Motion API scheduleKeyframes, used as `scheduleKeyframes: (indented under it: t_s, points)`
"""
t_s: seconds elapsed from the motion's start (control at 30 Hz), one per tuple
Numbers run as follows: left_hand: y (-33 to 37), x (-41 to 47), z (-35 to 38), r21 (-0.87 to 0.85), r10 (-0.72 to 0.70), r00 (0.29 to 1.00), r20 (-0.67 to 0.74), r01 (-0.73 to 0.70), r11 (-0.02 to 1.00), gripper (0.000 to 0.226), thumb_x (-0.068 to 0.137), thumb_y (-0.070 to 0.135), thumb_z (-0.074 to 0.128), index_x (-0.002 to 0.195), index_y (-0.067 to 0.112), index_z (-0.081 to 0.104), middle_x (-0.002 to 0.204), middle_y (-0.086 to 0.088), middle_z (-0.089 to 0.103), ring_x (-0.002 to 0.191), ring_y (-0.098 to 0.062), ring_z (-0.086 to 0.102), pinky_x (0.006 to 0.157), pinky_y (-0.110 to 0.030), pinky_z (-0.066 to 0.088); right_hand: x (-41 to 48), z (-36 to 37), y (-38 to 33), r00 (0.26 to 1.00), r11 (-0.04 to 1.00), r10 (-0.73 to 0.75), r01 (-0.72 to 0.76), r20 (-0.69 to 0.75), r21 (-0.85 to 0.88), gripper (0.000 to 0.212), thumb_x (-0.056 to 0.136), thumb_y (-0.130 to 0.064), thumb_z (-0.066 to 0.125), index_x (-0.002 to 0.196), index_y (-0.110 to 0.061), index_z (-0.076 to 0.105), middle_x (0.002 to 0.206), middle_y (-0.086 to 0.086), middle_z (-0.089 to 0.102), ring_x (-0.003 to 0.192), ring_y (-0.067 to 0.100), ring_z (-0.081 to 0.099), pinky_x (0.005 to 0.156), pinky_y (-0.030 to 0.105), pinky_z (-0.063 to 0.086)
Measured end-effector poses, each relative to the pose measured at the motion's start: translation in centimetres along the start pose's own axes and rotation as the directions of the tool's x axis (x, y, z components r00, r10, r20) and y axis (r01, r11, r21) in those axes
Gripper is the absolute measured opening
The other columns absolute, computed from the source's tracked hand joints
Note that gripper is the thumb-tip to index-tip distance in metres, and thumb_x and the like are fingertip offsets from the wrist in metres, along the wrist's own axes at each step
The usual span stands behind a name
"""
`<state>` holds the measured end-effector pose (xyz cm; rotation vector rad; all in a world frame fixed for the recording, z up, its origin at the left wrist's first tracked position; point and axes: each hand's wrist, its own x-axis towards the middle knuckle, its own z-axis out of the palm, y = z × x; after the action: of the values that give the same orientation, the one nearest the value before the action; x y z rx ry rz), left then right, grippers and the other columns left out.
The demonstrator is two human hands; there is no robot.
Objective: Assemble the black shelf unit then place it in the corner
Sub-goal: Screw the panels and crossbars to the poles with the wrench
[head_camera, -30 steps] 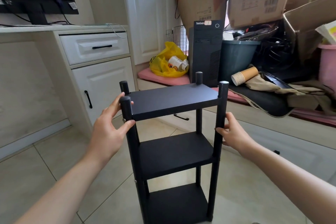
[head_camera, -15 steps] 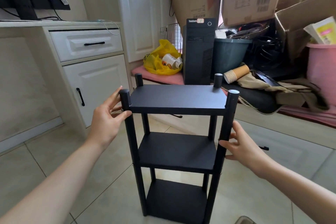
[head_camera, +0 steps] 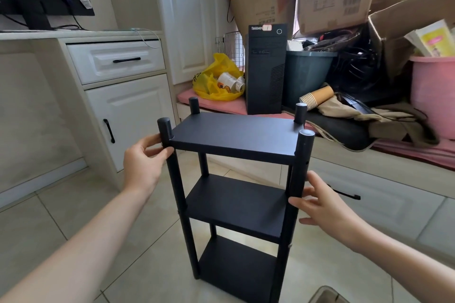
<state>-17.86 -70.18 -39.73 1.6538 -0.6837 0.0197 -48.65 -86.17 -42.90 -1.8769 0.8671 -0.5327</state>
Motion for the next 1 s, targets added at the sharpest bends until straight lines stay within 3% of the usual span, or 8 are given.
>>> scheduleKeyframes:
  t_s: [0.13, 0.2, 0.3, 0.4, 0.53, 0.73, 0.87, 1.0]
  points:
    - [0.1, -0.7, 0.2, 0.108, -0.050, 0.993, -0.109, 0.062, 0.992, 0.027, 0.081, 0.019, 0.085, 0.098, 0.014, 0.066, 0.087, 0.001, 0.069, 0.089, -0.027, 0.070, 0.084, -0.041, 0.056, 0.0, -0.6, -0.5, 1.000, 0.996, -0.021, 0.021, -0.003, -0.087, 0.028, 0.092, -0.021, 0.068, 0.113, -0.033, 0.055, 0.106, -0.002, 0.067, 0.093, 0.020, 0.069, 0.083, 0.044, 0.060]
    - [0.7, -1.5, 0.7, 0.089, -0.089, 0.990, -0.107, 0.098, 0.991, 0.027, 0.082, 0.023, 0.085, 0.091, 0.015, 0.060, 0.084, -0.005, 0.068, 0.078, -0.028, 0.071, 0.079, -0.043, 0.058, 0.1, -1.4, -1.1, 0.999, 0.993, -0.042, 0.039, -0.027, -0.111, 0.026, 0.089, -0.027, 0.072, 0.110, -0.032, 0.058, 0.105, -0.004, 0.069, 0.090, 0.017, 0.070, 0.085, 0.043, 0.058]
    - [1.6, -3.2, 2.7, -0.056, -0.225, 0.969, 0.098, 0.231, 0.971, 0.017, 0.091, 0.025, 0.076, 0.089, 0.011, 0.067, 0.086, -0.015, 0.074, 0.064, -0.020, 0.074, 0.067, -0.032, 0.058, 0.2, -2.5, -2.4, 0.991, 0.993, -0.089, 0.081, -0.096, -0.088, 0.024, 0.083, -0.032, 0.075, 0.102, -0.031, 0.060, 0.100, -0.005, 0.070, 0.085, 0.014, 0.071, 0.080, 0.041, 0.059]
    - [2.5, -4.8, 5.0, -0.207, -0.326, 0.857, 0.400, 0.431, 0.878, 0.027, 0.098, 0.032, 0.065, 0.099, 0.005, 0.069, 0.089, -0.010, 0.079, 0.080, -0.023, 0.078, 0.072, -0.031, 0.058, 0.1, -3.6, -3.6, 0.972, 0.985, -0.160, 0.145, -0.173, -0.095, 0.025, 0.081, -0.039, 0.073, 0.101, -0.032, 0.059, 0.097, -0.006, 0.071, 0.081, 0.013, 0.071, 0.077, 0.045, 0.060]
    - [3.1, -6.3, 8.0, -0.296, -0.262, 0.729, 0.632, 0.540, 0.788, 0.038, 0.098, 0.039, 0.061, 0.116, 0.006, 0.066, 0.108, -0.005, 0.078, 0.101, -0.022, 0.075, 0.088, -0.035, 0.057, -0.1, -4.3, -5.0, 0.921, 0.967, -0.255, 0.239, -0.293, -0.089, 0.017, 0.088, -0.031, 0.070, 0.101, -0.036, 0.060, 0.093, -0.009, 0.069, 0.079, 0.011, 0.069, 0.080, 0.048, 0.058]
    - [3.9, -8.4, 11.8, -0.348, -0.139, 0.628, 0.766, 0.586, 0.731, 0.050, 0.086, 0.043, 0.068, 0.128, 0.016, 0.065, 0.123, 0.001, 0.073, 0.116, -0.019, 0.069, 0.102, -0.038, 0.052, -0.4, -4.1, -6.0, 0.910, 0.946, -0.321, 0.323, -0.262, -0.037, 0.028, 0.096, -0.014, 0.059, 0.114, -0.035, 0.065, 0.104, -0.006, 0.069, 0.094, 0.015, 0.068, 0.084, 0.045, 0.058]
    - [4.5, -9.1, 13.4, -0.382, -0.059, 0.606, 0.793, 0.571, 0.726, 0.051, 0.087, 0.042, 0.070, 0.130, 0.014, 0.064, 0.130, -0.001, 0.070, 0.123, -0.018, 0.065, 0.111, -0.042, 0.045, -0.1, -4.2, -6.2, 0.903, 0.935, -0.354, 0.347, -0.244, -0.070, 0.033, 0.099, -0.018, 0.055, 0.127, -0.035, 0.059, 0.103, -0.007, 0.069, 0.098, 0.011, 0.067, 0.091, 0.043, 0.055]
    - [4.8, -9.1, 14.4, -0.428, -0.026, 0.625, 0.780, 0.564, 0.706, 0.045, 0.090, 0.038, 0.071, 0.124, 0.010, 0.066, 0.129, -0.008, 0.070, 0.125, -0.023, 0.063, 0.116, -0.050, 0.038, 0.6, -4.0, -6.1, 0.893, 0.923, -0.384, 0.361, -0.234, -0.136, 0.033, 0.099, -0.021, 0.055, 0.126, -0.038, 0.058, 0.097, -0.016, 0.064, 0.095, 0.004, 0.064, 0.091, 0.036, 0.055]
